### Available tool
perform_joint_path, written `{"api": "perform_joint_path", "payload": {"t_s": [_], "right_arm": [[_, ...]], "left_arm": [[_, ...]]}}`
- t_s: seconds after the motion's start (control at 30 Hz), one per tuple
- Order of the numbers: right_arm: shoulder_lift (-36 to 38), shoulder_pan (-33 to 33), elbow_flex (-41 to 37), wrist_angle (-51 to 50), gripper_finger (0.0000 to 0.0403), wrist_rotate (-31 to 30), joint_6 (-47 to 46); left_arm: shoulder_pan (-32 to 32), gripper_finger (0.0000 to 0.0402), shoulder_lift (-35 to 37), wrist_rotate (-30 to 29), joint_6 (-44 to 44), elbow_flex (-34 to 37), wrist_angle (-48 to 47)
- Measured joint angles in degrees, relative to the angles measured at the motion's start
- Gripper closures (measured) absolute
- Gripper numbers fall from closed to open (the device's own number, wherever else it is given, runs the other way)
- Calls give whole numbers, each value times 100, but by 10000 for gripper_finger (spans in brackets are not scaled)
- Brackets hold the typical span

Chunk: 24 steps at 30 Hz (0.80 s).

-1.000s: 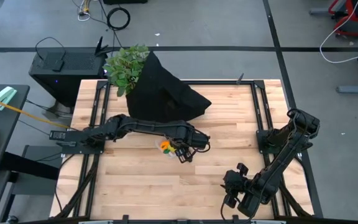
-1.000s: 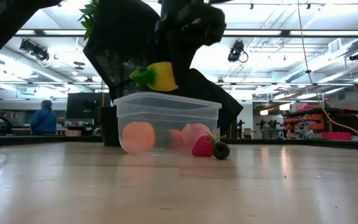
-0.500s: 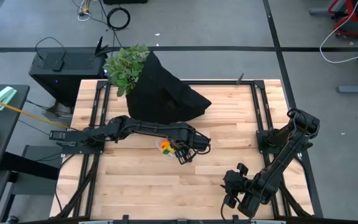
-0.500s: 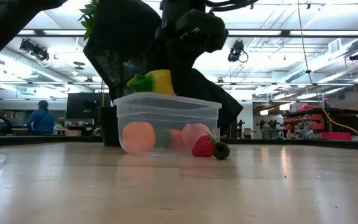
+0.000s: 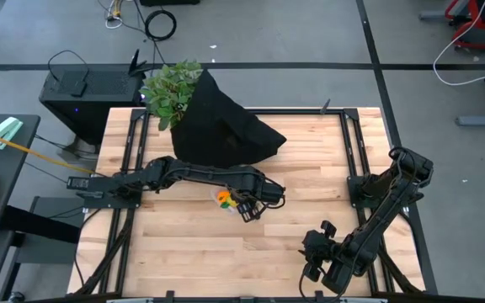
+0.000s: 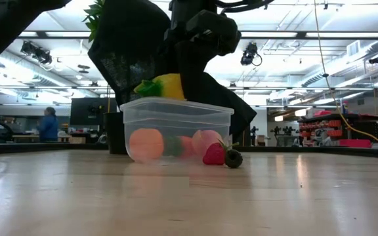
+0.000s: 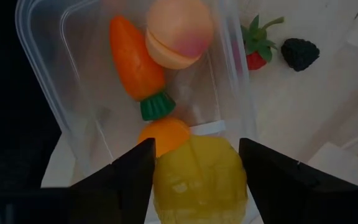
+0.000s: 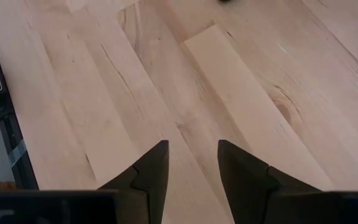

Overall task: Pick and placing Produce into tupperware
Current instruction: Put the yellow pineapple into the transparent bin, then put the blackberry into the transparent bin

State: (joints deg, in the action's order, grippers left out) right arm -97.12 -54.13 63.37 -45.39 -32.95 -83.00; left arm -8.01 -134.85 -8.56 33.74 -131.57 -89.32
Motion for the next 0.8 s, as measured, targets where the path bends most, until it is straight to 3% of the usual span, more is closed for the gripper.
{"api": "perform_joint_path", "payload": {"t_s": [0.47, 0.8], "right_arm": [[0, 0, 0, 0, 259, -1, 2], [0, 0, 0, -14, 259, -2, 2]], "left_arm": [[0, 158, 2, -1, -4, 0, 1], [-130, 215, 180, -87, -44, 0, 645]]}}
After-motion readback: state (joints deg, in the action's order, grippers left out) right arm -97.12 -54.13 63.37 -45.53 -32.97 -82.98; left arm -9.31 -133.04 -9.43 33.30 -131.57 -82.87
